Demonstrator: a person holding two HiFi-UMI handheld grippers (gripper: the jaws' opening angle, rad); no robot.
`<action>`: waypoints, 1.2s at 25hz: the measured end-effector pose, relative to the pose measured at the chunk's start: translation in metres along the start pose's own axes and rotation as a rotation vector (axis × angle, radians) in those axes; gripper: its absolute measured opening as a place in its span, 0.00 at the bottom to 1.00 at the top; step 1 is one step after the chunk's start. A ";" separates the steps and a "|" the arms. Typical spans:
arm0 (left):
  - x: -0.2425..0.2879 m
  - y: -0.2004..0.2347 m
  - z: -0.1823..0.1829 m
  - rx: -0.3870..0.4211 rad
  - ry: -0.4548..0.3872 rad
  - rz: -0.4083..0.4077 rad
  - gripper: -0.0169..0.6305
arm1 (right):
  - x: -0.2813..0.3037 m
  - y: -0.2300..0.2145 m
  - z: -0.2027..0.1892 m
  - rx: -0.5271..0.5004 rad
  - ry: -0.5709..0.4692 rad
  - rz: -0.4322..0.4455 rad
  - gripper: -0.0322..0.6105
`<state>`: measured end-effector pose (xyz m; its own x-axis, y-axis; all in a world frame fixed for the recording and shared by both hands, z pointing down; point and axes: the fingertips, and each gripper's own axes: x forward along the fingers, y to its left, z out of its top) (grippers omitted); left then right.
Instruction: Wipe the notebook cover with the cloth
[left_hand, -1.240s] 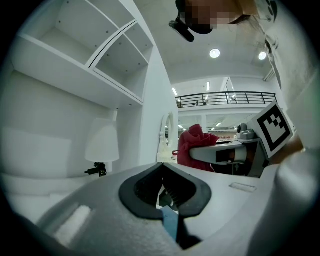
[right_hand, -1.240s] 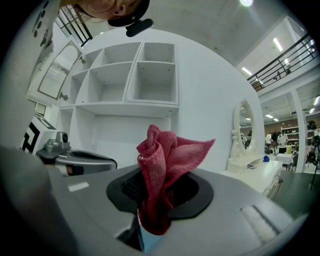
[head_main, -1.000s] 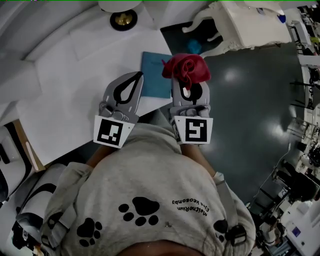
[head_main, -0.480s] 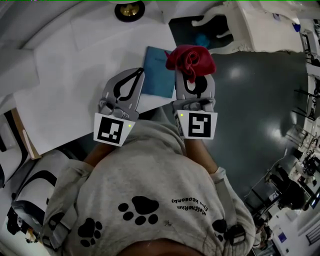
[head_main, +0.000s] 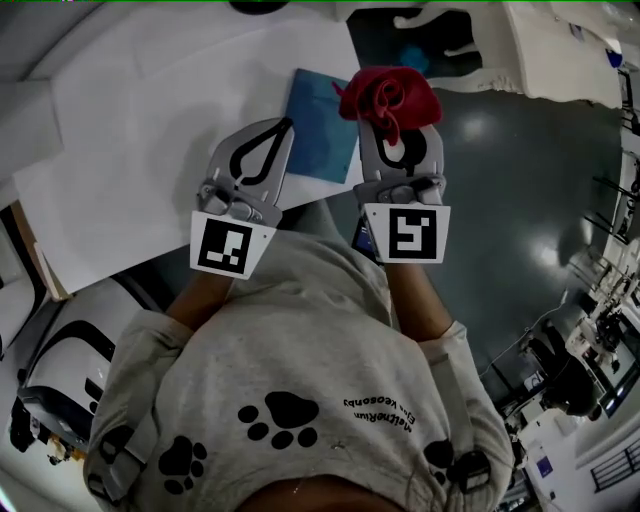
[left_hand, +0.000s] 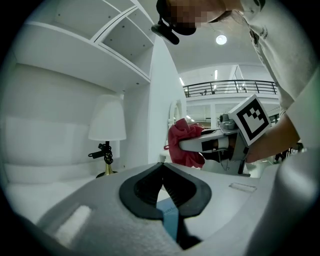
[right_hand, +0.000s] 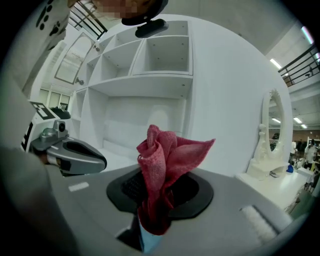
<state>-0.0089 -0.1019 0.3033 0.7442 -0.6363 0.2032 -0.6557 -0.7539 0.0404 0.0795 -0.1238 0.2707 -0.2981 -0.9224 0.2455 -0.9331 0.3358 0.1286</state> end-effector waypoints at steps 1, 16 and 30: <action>0.002 -0.001 -0.003 0.000 0.006 0.000 0.03 | 0.002 0.000 -0.003 -0.003 0.005 0.011 0.21; 0.018 0.005 -0.054 -0.019 0.088 0.030 0.03 | 0.042 0.011 -0.051 -0.058 0.111 0.182 0.21; 0.017 0.001 -0.092 -0.038 0.174 0.044 0.03 | 0.058 0.035 -0.111 -0.118 0.283 0.382 0.20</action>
<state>-0.0086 -0.0983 0.3970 0.6836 -0.6279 0.3720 -0.6939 -0.7172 0.0645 0.0519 -0.1447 0.3959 -0.5333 -0.6464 0.5457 -0.7335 0.6747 0.0823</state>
